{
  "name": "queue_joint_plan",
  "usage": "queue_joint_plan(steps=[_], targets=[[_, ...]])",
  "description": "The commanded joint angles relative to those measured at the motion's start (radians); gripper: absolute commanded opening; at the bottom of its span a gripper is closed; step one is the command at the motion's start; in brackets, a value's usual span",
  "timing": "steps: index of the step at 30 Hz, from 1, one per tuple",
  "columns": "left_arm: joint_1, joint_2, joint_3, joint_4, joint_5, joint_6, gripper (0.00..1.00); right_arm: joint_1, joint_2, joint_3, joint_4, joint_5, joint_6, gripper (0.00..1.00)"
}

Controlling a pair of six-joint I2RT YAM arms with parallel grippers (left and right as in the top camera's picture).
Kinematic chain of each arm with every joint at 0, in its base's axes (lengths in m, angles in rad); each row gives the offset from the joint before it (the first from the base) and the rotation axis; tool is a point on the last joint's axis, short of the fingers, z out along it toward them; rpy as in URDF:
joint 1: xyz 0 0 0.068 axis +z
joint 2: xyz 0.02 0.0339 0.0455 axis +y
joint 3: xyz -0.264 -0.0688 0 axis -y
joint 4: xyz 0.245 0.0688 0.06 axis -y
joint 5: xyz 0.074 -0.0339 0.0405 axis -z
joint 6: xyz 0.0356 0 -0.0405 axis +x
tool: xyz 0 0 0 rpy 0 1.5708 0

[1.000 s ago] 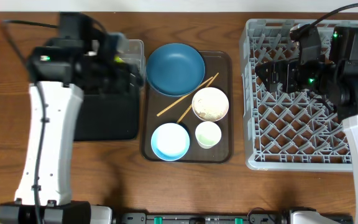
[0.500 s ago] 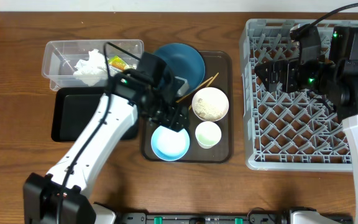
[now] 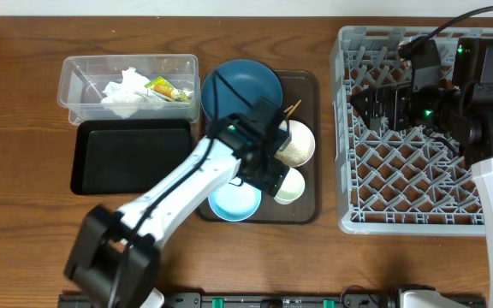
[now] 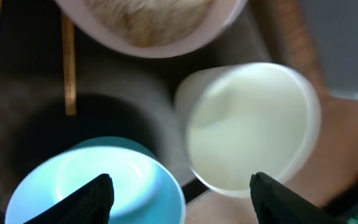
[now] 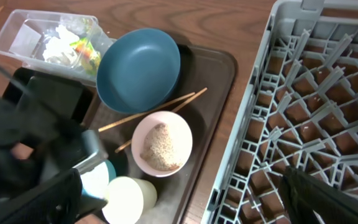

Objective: Sort waste into correct bins and load items into the dishwasher rack
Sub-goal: 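Reach the left gripper to the white cup and grasp its rim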

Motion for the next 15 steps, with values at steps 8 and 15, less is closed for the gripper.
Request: queue_joint_plan(steps=[8,15], targets=[[-0.017,0.028,-0.006,0.037,-0.069,-0.049,0.62,-0.006,0.001,0.019,-0.010,0.003,0.001,0.99],[-0.030,0.028,-0.006,0.052,-0.080,-0.057,0.55,-0.006,0.001,0.019,-0.011,0.023,0.001,0.99]])
